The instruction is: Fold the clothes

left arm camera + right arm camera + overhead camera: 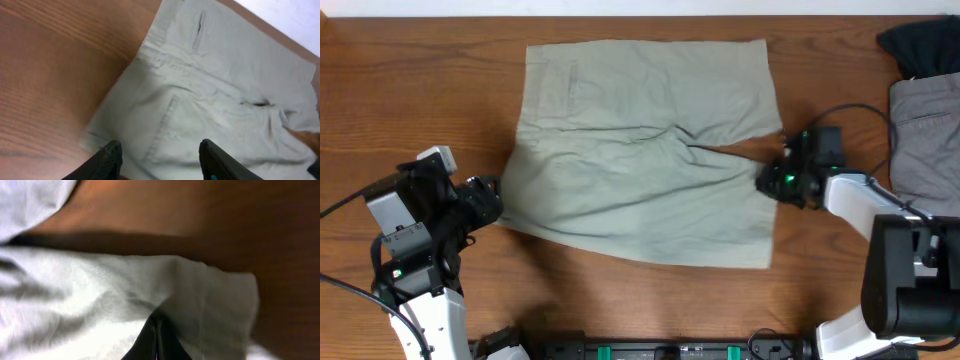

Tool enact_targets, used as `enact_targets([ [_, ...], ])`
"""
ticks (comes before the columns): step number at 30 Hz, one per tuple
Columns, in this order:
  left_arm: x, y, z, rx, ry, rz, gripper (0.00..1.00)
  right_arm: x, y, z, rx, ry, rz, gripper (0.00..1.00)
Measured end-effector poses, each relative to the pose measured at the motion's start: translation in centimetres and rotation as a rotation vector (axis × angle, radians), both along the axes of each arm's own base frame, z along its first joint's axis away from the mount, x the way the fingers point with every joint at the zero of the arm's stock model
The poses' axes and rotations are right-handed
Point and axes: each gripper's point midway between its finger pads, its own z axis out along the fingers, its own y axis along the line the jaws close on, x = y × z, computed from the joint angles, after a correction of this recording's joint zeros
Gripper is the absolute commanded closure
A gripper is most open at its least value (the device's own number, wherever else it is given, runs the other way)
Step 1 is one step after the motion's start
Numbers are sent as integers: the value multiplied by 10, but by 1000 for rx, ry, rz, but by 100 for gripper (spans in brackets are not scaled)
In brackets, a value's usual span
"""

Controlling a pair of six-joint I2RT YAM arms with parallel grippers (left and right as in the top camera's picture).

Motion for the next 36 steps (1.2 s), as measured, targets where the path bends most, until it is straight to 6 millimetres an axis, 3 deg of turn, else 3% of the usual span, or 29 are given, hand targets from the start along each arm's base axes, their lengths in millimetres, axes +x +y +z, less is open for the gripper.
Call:
enact_targets([
  [3,-1,-1,-2,-4,9,0,48,12,-37,1,-31,-26,-110,97],
  [5,-3,-1,-3,-8,18,0,48,18,-59,2,-41,-56,-158,86],
  [7,-5,-2,-6,-15,35,0,48,24,-71,5,-36,-96,-155,83],
  [17,-35,-16,-47,-121,274,-1,46,20,-48,22,156,-178,-7,65],
  [25,-52,-24,-100,-208,462,-4,46,4,-46,86,225,-264,4,58],
  [27,-51,-27,-110,-231,484,-21,46,-4,-43,93,231,-250,2,57],
  [36,-40,-44,-156,-346,590,-103,46,-52,-41,74,209,-13,-62,56],
])
